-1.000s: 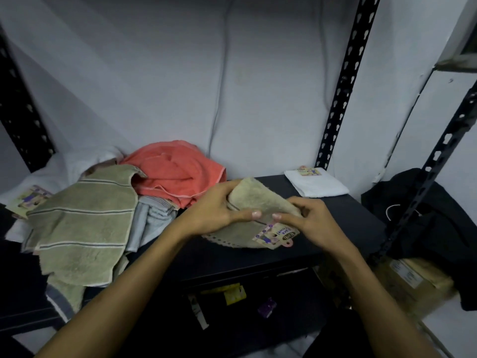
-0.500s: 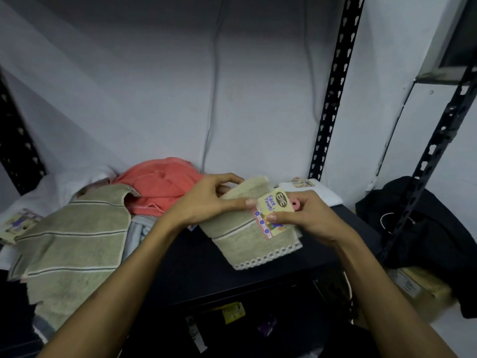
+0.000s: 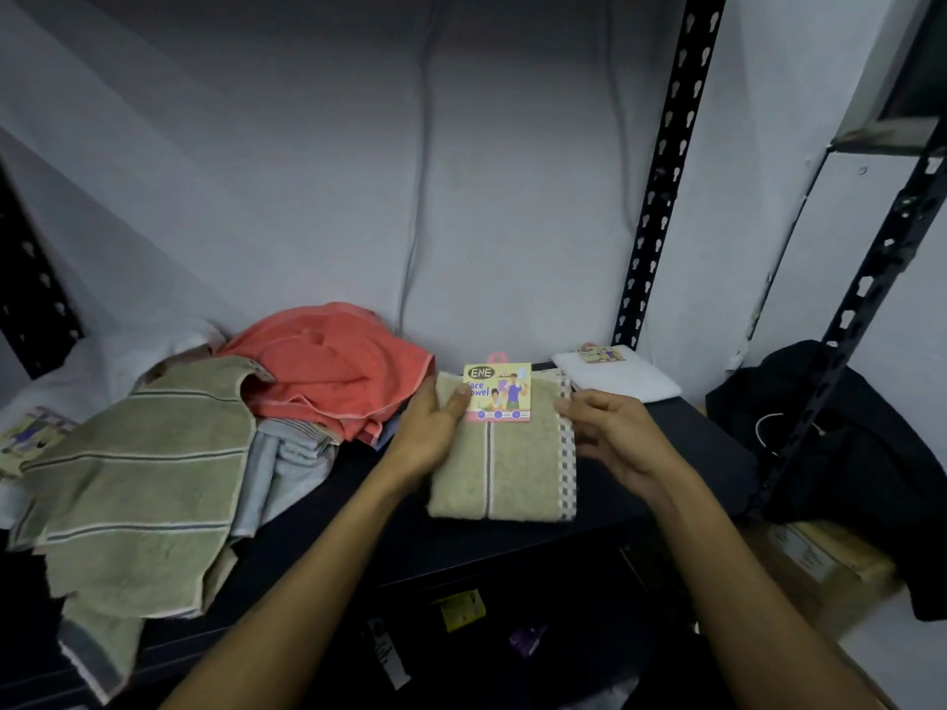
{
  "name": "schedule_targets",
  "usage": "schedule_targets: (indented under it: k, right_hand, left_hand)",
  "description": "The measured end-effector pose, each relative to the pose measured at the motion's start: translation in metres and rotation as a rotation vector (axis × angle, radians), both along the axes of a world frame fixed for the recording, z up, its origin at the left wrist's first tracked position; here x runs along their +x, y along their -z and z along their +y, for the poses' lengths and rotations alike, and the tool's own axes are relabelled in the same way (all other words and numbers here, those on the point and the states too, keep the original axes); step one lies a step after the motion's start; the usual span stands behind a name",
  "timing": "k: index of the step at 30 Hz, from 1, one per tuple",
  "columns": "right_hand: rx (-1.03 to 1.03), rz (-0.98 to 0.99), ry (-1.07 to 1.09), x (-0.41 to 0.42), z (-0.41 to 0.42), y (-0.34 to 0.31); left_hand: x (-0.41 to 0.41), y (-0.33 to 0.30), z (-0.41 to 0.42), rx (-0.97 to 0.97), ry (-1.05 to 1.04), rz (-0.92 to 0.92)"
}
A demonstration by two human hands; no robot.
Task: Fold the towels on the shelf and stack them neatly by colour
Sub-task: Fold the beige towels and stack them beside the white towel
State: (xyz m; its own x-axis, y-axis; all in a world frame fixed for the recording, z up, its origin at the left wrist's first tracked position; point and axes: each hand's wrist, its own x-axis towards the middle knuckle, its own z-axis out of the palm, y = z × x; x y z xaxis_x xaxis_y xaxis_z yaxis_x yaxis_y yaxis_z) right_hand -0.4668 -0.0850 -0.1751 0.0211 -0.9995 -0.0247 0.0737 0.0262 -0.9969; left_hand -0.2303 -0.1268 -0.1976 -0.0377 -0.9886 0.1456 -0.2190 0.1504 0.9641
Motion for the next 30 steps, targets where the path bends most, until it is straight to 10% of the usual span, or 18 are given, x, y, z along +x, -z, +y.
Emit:
schedule_targets:
  k: [9,14,21,30]
  right_hand:
    - [0.055,0.619,0.314,0.017,-0.051,0.049]
    - [-0.105,1.152,0.284,0.019,-0.052,0.047]
    - [-0.339,1.209,-0.026,0.042,-0.031,0.073]
    - [-0.084,1.263,-0.135,0.011,-0.028,0.086]
  left_hand:
    - [-0.021,0.039,-0.024,0.044,-0.217,-0.742]
    - [-0.021,0.037,-0.025,-0.077,-0.227,-0.738]
    - [-0.041,0.055,-0.011,-0.108,0.143,-0.855]
    - [-0.009,0.066,-0.003,-0.007,0.22,-1.0]
